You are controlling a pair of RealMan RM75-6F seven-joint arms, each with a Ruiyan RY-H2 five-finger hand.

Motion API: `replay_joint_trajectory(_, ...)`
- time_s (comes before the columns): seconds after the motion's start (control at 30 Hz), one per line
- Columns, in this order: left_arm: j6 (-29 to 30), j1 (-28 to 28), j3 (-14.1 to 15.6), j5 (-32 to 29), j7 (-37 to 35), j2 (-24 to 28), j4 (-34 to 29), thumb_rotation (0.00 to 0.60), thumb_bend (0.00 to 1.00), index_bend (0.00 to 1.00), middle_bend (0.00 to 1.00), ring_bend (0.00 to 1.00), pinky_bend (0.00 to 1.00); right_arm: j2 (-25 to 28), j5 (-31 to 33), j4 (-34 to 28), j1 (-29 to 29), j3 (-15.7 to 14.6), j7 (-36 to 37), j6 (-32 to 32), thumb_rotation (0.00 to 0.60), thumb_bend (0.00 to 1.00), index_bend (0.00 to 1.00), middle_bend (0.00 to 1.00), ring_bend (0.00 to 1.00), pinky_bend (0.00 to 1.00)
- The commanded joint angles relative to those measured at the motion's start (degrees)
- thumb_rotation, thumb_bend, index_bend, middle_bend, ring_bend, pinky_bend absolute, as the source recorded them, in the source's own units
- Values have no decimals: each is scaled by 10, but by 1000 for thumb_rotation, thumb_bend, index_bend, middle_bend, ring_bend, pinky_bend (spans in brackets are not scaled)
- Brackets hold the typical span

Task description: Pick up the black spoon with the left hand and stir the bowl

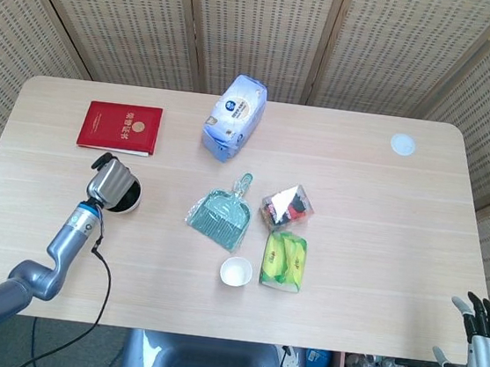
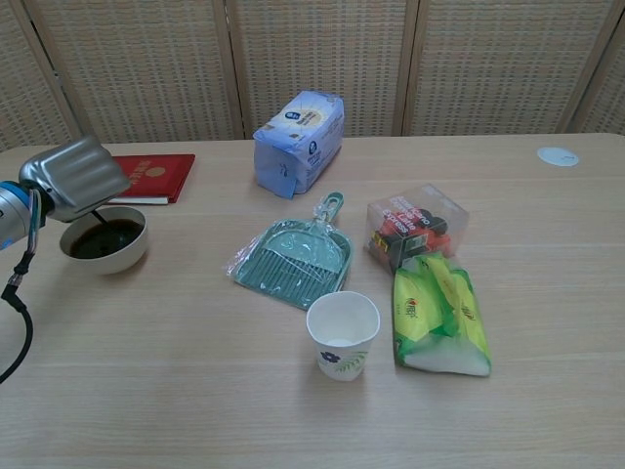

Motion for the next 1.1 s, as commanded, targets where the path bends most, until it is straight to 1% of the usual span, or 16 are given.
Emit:
replay_joint_trajectory(0.03,-7,-3,-4,-5,-2,-6,12,600,380,697,698,620,653,0,1,0,0,0,-1,0,600,235,218,174,19,64)
replay_joint_trajectory(0.2,-16,-3,-6,-11,-10,-15,40,600,381,697,698,620,653,1,1,-2,-1,0,-3,0,600,235,218,174,19,64)
replay_joint_trajectory(0.4,-17,7,-5,-12,-31,-14,57,600,380,697,698,620,653,1,-1,-5,0,0,-6,-1,600,236,218,174,19,64)
replay_joint_trajectory(0.6,-11,20,3,-5,-65,4,28,600,381,699,698,620,653,1,-2,-4,2,0,-5,-3,600,235,218,174,19,64)
replay_joint_trajectory(0.73,-1,18,7,6,-63,9,9,600,381,705,698,620,653,0,-4,-3,3,0,-4,-3,600,235,218,174,19,64)
replay_joint_trajectory(0.93,-4,5,-2,3,-49,2,4,600,381,706,698,620,653,0,-1,-3,0,0,-4,-1,600,236,218,174,19,64)
replay_joint_trajectory(1.1,-8,-6,-11,-3,-36,-9,15,600,381,706,698,620,653,1,1,-5,-1,0,-6,-1,600,236,218,174,19,64)
